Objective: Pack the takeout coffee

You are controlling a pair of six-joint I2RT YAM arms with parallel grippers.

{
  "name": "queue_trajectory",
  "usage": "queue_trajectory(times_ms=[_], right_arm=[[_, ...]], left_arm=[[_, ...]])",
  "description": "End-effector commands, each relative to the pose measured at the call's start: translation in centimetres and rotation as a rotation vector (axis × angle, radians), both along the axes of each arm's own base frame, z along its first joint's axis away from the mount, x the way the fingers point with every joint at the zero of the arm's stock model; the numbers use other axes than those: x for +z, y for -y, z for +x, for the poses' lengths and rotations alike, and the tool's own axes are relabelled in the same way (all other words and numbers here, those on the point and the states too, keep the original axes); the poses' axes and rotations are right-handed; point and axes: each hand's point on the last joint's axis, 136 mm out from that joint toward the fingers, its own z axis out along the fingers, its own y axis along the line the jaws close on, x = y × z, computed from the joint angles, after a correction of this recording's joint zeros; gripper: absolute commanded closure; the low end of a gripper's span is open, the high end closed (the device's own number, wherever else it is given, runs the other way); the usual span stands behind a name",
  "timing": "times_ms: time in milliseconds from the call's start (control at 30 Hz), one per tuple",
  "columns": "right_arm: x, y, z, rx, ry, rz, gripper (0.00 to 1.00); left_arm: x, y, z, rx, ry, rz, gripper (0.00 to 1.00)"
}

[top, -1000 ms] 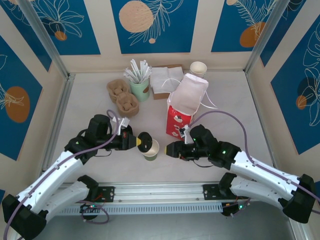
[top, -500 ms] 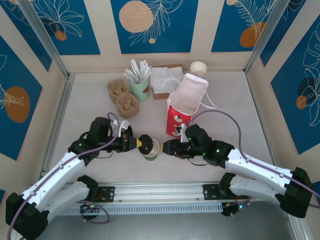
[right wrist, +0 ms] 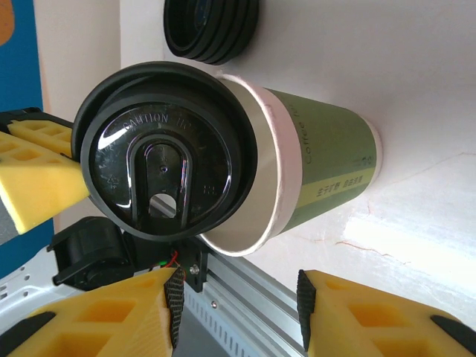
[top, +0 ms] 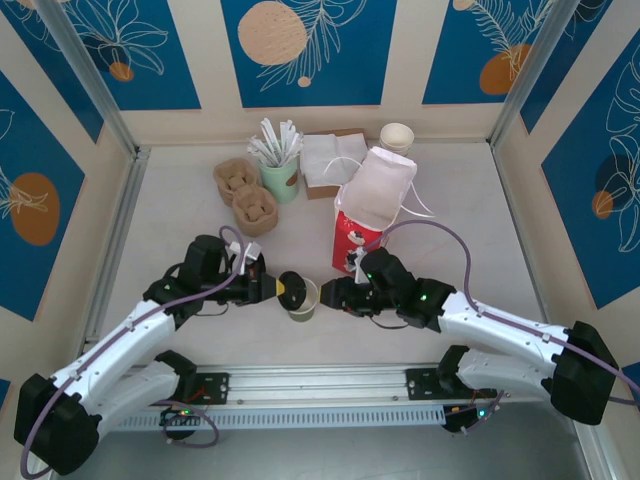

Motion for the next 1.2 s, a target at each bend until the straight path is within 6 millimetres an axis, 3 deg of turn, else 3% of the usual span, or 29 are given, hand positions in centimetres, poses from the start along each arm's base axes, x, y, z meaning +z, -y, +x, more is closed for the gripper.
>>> queue_trajectory(times_ms=[0, 667, 1167], right_arm=[[0.1, -0.4, 0.3, -0.003, 0.011, 0.004, 0.53], [0.0, -1.1, 1.0, -0.002, -0.001, 0.007, 0.53], [-0.3, -1.5, 1.2, -0.001, -0.015, 0.009, 0.52]], left_arm=[[0.0, 0.0, 0.1, -0.003, -0.006, -0.02, 0.87], [-1.6, -0.5, 0.1, 0.001, -0.033, 0.022, 0.74], [-2.6, -0.6, 0.1, 0.001, -0.038, 0.033, 0.72]])
